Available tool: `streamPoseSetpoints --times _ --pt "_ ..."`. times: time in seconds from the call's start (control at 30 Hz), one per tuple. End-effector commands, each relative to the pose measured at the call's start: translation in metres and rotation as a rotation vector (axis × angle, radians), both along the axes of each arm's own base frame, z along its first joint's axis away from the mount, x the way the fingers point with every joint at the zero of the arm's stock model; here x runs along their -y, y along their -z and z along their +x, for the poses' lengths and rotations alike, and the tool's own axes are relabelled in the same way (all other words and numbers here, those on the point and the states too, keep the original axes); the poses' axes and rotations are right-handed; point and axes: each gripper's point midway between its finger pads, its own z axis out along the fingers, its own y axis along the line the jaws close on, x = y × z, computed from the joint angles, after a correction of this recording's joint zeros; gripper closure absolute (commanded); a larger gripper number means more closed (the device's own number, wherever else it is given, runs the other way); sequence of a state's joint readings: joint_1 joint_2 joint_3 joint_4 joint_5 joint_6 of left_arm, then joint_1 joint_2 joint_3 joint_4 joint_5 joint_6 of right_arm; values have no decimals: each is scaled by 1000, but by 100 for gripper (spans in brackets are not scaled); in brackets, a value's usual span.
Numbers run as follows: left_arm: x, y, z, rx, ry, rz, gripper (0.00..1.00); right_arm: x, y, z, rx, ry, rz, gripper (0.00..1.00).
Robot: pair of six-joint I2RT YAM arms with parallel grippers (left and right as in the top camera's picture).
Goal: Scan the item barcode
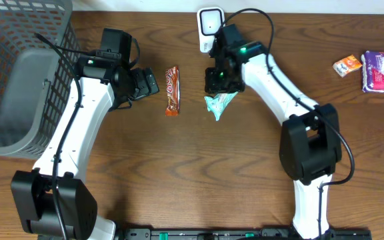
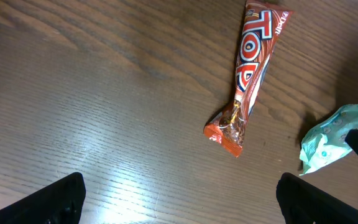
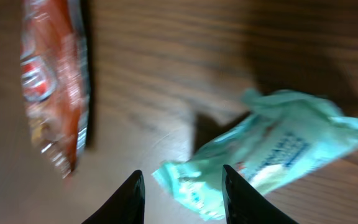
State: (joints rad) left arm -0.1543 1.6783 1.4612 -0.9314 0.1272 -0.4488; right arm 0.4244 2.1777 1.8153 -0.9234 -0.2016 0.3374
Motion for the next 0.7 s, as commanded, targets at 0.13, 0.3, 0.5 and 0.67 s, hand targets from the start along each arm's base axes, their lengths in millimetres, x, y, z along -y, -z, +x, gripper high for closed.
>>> streamPoseSetpoints --times 0.13,0.3,0.5,0.67 --pt "-2 -2 2 8 -6 10 2 18 6 2 96 130 -238 62" --pt "-2 -2 2 8 -6 10 2 21 20 -12 67 138 -282 56" --pt "-2 -2 2 8 -7 10 2 37 47 -33 5 130 -347 56" --pt "-2 -2 2 8 -7 10 2 55 43 -40 -7 131 -435 55"
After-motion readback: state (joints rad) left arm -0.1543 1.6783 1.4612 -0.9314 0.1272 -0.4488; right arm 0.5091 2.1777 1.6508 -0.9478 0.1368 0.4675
